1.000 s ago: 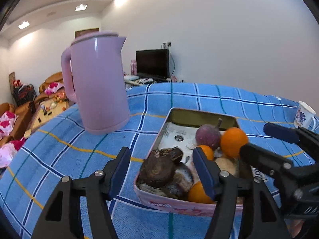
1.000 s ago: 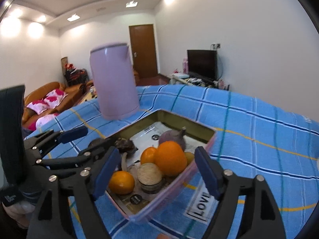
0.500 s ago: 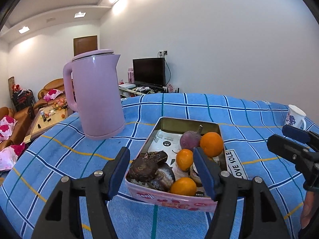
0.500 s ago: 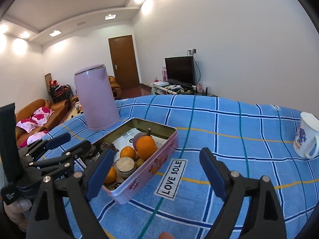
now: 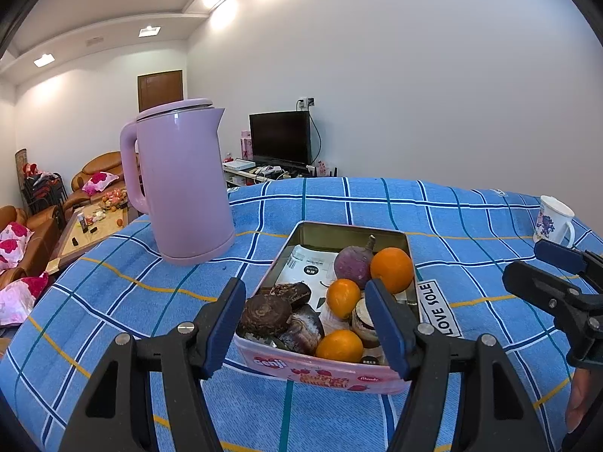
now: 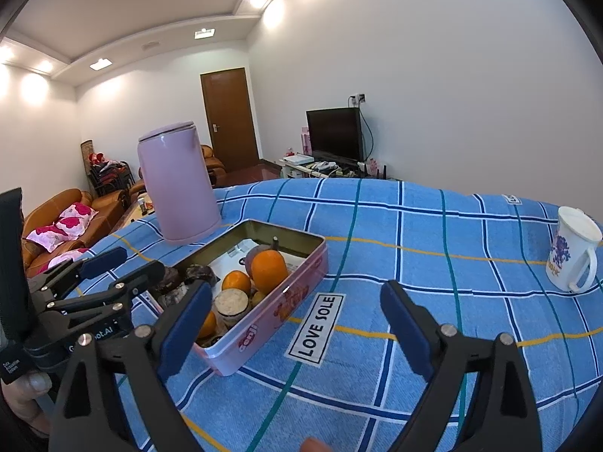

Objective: Organize fruits

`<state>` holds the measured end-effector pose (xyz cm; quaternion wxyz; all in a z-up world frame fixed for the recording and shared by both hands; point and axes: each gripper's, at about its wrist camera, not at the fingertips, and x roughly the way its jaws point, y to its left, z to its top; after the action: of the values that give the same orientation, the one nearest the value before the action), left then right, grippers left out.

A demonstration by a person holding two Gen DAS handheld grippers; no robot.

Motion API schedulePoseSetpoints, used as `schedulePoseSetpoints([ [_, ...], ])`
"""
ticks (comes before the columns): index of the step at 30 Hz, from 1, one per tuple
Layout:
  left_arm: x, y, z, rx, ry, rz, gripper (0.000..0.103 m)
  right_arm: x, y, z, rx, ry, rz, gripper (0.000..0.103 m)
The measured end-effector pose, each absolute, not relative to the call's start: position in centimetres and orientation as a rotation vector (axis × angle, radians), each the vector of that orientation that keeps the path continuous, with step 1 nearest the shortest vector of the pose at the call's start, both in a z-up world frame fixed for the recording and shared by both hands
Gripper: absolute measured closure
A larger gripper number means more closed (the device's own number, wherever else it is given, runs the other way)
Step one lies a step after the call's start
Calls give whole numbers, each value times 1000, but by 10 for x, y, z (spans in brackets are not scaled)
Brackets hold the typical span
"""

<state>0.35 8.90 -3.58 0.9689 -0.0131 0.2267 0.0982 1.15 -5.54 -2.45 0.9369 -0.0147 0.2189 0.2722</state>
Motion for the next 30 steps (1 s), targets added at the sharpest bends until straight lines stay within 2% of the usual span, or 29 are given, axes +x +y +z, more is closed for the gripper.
schedulePoseSetpoints([
  [11, 6, 87, -37, -21, 471, 196, 35, 9, -58, -29, -39, 448, 545, 9],
  [15, 5, 87, -34, -25, 462, 214, 24, 7, -59, -27, -44, 438, 542, 9],
  [30, 6, 82, -32, -8, 456, 216, 23, 3, -59, -21, -58, 422, 549, 9],
])
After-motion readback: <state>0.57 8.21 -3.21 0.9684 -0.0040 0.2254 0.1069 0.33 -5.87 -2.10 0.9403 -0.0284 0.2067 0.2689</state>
